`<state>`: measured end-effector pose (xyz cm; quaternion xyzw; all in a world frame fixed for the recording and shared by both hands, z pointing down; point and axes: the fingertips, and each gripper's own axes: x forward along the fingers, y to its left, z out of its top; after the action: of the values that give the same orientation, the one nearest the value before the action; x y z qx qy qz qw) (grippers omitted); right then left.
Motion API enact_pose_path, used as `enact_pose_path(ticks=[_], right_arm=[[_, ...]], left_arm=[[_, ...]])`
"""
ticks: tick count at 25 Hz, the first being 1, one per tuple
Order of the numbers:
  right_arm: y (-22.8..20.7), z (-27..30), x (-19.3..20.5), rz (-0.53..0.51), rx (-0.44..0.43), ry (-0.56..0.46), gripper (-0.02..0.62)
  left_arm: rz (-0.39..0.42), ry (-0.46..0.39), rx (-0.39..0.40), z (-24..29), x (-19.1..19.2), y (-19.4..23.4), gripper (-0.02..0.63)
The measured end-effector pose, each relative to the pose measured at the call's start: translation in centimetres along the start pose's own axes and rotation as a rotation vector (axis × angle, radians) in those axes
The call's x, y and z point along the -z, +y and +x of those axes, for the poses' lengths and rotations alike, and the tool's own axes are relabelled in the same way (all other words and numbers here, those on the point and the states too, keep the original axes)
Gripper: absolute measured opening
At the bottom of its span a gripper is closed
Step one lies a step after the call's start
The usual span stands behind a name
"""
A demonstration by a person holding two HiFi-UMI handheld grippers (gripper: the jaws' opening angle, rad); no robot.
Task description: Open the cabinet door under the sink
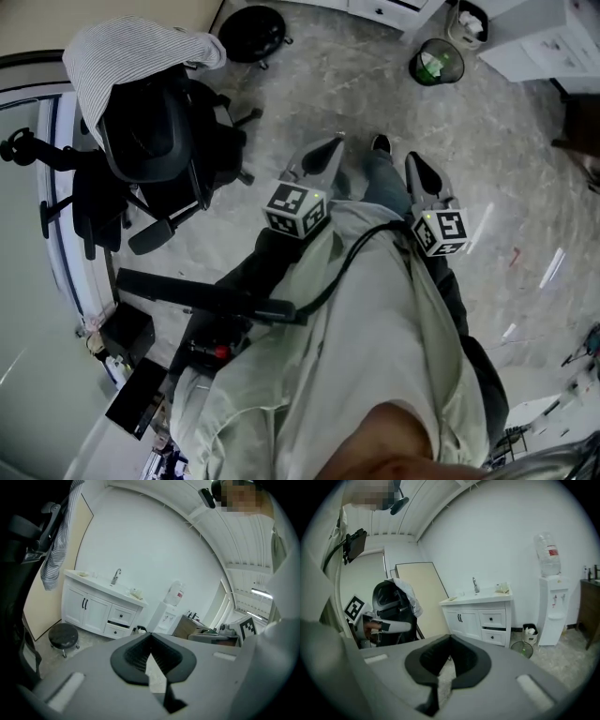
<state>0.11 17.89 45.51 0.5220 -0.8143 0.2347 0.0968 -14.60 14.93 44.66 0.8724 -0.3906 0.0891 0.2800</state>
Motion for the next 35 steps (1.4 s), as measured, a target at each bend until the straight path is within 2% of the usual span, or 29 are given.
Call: enact_pose_path(ticks=[4, 9, 13, 19, 23, 29, 35], right_arm=[[-1.0, 0.7, 0.1, 0.047, -0.012, -0.003, 0.0], [-2.0, 1.7, -0.7, 0.012, -0.08, 0.002, 0.0], [-6.2, 1.8, -2.7, 0.052, -0.084, -0.026, 0.0], [-12.4, 2.3, -6.1, 0.066, -0.104, -0.078, 0.0], [-15.6, 2.4, -6.9, 0.081, -0.123, -0.09, 0.0], [-18.6, 3.0, -7.5, 0.124, -0.121, -0.1, 0.0], [-20.2, 5.1, -8.0, 0.134, -0.079, -0.081, 0.0]], left_arm=[[0.012, -0.013, -0.039, -0.1, -0.5, 0.4, 0.008], [0.008, -0.014, -0.073, 1.8, -1.1, 0.0, 0.008], [0.068, -0.021, -0.076, 4.8, -2.7, -2.1, 0.008], [0.105, -0.046, -0.097, 9.9, -4.9, -4.3, 0.008], [0.12, -0.065, -0.115, 12.3, -5.8, -5.6, 0.008], [0.123, -0.061, -0.121, 14.8, -6.7, -6.1, 0.008], [0.124, -0.036, -0.079, 18.1, -8.1, -4.2, 0.008]])
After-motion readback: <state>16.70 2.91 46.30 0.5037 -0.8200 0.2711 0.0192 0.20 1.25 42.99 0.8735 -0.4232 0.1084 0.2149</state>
